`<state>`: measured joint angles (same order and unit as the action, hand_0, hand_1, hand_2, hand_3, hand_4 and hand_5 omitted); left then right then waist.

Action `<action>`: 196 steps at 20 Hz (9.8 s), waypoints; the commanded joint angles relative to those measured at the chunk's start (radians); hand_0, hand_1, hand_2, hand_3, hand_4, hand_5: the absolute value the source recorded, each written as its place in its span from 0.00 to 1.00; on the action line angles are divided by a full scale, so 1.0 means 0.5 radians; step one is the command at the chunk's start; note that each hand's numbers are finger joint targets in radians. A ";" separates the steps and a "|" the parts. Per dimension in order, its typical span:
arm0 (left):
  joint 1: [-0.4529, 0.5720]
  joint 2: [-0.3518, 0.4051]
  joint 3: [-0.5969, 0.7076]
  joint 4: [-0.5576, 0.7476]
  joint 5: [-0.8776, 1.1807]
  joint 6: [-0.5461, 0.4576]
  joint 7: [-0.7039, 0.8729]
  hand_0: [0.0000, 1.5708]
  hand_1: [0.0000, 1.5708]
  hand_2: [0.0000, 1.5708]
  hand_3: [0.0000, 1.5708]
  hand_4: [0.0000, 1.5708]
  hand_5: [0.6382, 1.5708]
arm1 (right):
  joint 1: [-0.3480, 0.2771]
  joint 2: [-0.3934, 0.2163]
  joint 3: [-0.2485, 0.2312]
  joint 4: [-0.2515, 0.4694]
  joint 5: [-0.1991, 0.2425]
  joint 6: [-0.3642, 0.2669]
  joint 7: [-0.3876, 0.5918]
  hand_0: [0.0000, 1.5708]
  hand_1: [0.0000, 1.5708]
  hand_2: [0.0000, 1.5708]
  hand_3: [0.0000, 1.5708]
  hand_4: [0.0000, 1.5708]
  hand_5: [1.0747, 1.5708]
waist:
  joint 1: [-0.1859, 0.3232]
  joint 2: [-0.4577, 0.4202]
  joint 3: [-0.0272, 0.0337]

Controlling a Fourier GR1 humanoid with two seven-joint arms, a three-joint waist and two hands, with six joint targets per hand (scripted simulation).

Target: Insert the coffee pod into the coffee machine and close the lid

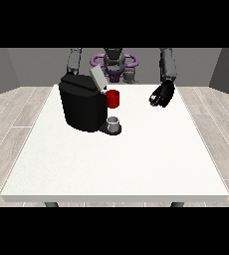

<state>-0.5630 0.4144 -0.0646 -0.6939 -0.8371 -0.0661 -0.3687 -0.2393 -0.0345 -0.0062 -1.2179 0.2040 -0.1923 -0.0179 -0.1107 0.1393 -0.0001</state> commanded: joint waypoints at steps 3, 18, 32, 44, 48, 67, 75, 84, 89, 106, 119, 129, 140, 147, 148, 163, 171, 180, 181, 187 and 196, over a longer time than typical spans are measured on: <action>-0.132 -0.093 0.048 -0.081 0.109 -0.333 0.127 0.92 0.92 0.91 0.86 0.34 1.00 | 0.115 0.028 0.013 0.157 0.022 -0.013 -0.121 0.00 0.00 0.00 0.00 0.00 1.00 | 0.038 -0.176 0.001; -0.563 -0.142 0.147 -0.212 0.109 -0.650 0.458 0.85 0.85 0.86 0.84 0.38 1.00 | -0.085 0.011 -0.002 0.022 -0.055 0.072 0.015 0.00 0.00 0.00 0.00 0.00 1.00 | -0.111 -0.198 0.000; -1.219 -0.040 0.385 -0.180 0.253 -0.827 0.699 0.75 0.75 0.80 0.81 0.31 1.00 | -0.304 -0.119 -0.152 0.029 -0.138 0.111 -0.088 0.00 0.00 0.00 0.00 0.17 1.00 | -0.282 0.103 0.002; -1.342 0.021 0.411 -0.042 0.216 -0.759 0.629 0.76 0.76 0.82 0.79 0.31 1.00 | -0.421 -0.109 -0.117 -0.038 -0.068 0.038 -0.036 0.00 0.00 0.00 0.00 0.00 1.00 | -0.349 0.306 0.001; -1.365 0.066 0.408 0.014 0.200 -0.794 0.598 0.75 0.75 0.79 0.77 0.30 1.00 | -0.441 -0.051 -0.086 -0.086 -0.060 0.003 0.056 0.00 0.00 0.00 0.00 0.12 1.00 | -0.354 0.281 0.001; -1.438 0.080 0.441 0.107 0.170 -0.704 0.561 0.78 0.78 0.80 0.76 0.26 1.00 | -0.491 -0.078 -0.096 -0.108 -0.087 0.044 0.059 0.00 0.00 0.00 0.00 0.00 1.00 | -0.420 0.384 0.000; -1.463 0.107 0.458 0.125 0.157 -0.663 0.524 0.77 0.77 0.78 0.75 0.23 1.00 | -0.450 -0.022 -0.042 -0.126 -0.034 -0.015 0.038 0.00 0.00 0.00 0.00 0.00 1.00 | -0.434 0.387 0.000; -1.409 0.125 0.282 0.050 -0.027 -0.586 0.447 0.77 0.77 0.78 0.70 0.00 1.00 | -0.481 -0.158 -0.203 -0.040 -0.128 0.048 0.020 0.00 0.00 0.00 0.00 0.00 1.00 | -0.368 0.379 0.001; -1.336 0.182 0.296 0.134 -0.076 -0.448 0.351 0.72 0.72 0.73 0.64 0.00 1.00 | -0.487 -0.147 -0.094 -0.197 -0.060 0.060 0.120 0.00 0.00 0.00 0.00 0.00 1.00 | -0.443 0.428 0.000; -1.449 0.202 0.397 0.177 -0.041 -0.339 0.240 0.80 0.80 0.77 0.60 0.00 1.00 | -0.469 -0.058 0.005 -0.204 0.042 -0.026 0.134 0.00 0.00 0.00 0.00 0.12 1.00 | -0.467 0.475 0.000; -1.442 0.247 0.301 0.151 -0.182 -0.253 0.141 0.00 0.00 0.40 0.31 0.00 1.00 | -0.515 -0.067 -0.080 -0.127 0.012 -0.072 0.072 0.00 0.00 0.00 0.00 0.05 1.00 | -0.400 0.525 0.000; -1.417 0.190 0.303 0.188 -0.206 -0.250 0.199 0.00 0.00 0.19 0.13 0.00 1.00 | -0.488 -0.008 -0.036 -0.125 0.021 -0.081 0.146 0.00 0.00 0.00 0.00 0.00 1.00 | -0.356 0.377 0.000; -0.988 -0.166 0.511 0.117 0.158 -0.357 0.183 0.00 0.00 0.08 0.00 0.00 1.00 | 0.021 -0.029 -0.108 0.009 -0.087 0.015 -0.085 0.00 0.00 0.00 0.00 0.00 1.00 | -0.085 -0.213 -0.001; -0.490 -0.638 1.005 0.219 0.807 -0.381 0.047 0.00 0.00 0.00 0.00 0.00 1.00 | 0.130 -0.023 -0.134 -0.081 -0.179 0.083 -0.075 0.00 0.00 0.00 0.00 0.00 1.00 | 0.183 -0.616 -0.007; -0.399 -0.685 0.993 0.209 0.816 -0.375 -0.036 0.00 0.00 0.00 0.00 0.04 1.00 | 0.071 -0.031 -0.175 -0.083 -0.235 0.109 -0.104 0.00 0.00 0.00 0.00 0.00 1.00 | 0.279 -0.609 -0.004; 0.089 -0.827 0.783 -0.143 1.044 -0.514 0.140 0.00 0.00 0.00 0.00 0.22 1.00 | -0.205 -0.296 -0.251 -0.119 -0.322 0.379 0.141 0.00 0.00 0.00 0.00 0.00 1.00 | 0.546 -0.766 0.001; 0.148 -0.828 0.555 -0.424 1.246 -0.555 0.299 0.00 0.00 0.00 0.00 0.25 1.00 | -0.448 -0.333 -0.486 0.213 -0.525 0.377 0.220 0.00 0.00 0.00 0.00 0.12 1.00 | 0.741 -0.632 0.001; 0.368 -0.771 0.464 -0.905 1.333 -0.503 0.479 0.00 0.00 0.00 0.00 0.22 1.00 | -0.604 -0.280 -0.378 0.331 -0.505 0.375 0.257 0.00 0.00 0.00 0.00 0.00 1.00 | 0.643 -0.481 0.000; 0.447 -0.828 0.430 -0.893 1.349 -0.423 0.419 0.00 0.00 0.00 0.00 0.21 1.00 | -0.684 -0.325 -0.383 0.320 -0.510 0.384 0.365 0.00 0.00 0.00 0.00 0.00 1.00 | 0.642 -0.490 0.000; 0.516 -0.816 0.377 -1.253 1.420 -0.485 0.531 0.00 0.00 0.00 0.00 0.22 1.00 | -0.702 -0.287 -0.351 0.474 -0.470 0.392 0.085 0.00 0.00 0.00 0.00 0.00 1.00 | 0.673 -0.336 0.001; 0.656 -0.688 0.426 -1.408 1.458 -0.431 0.513 0.00 0.00 0.00 0.00 0.24 1.00 | -0.808 -0.239 -0.264 0.488 -0.455 0.440 0.047 0.00 0.00 0.00 0.00 0.05 1.00 | 0.570 -0.251 0.000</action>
<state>-0.2665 0.0411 0.1446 -1.3452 -0.1248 -0.2693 -0.1269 -0.6519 -0.1749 -0.1546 -0.9952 -0.0338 0.0285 0.0449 0.1755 0.0001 -0.0006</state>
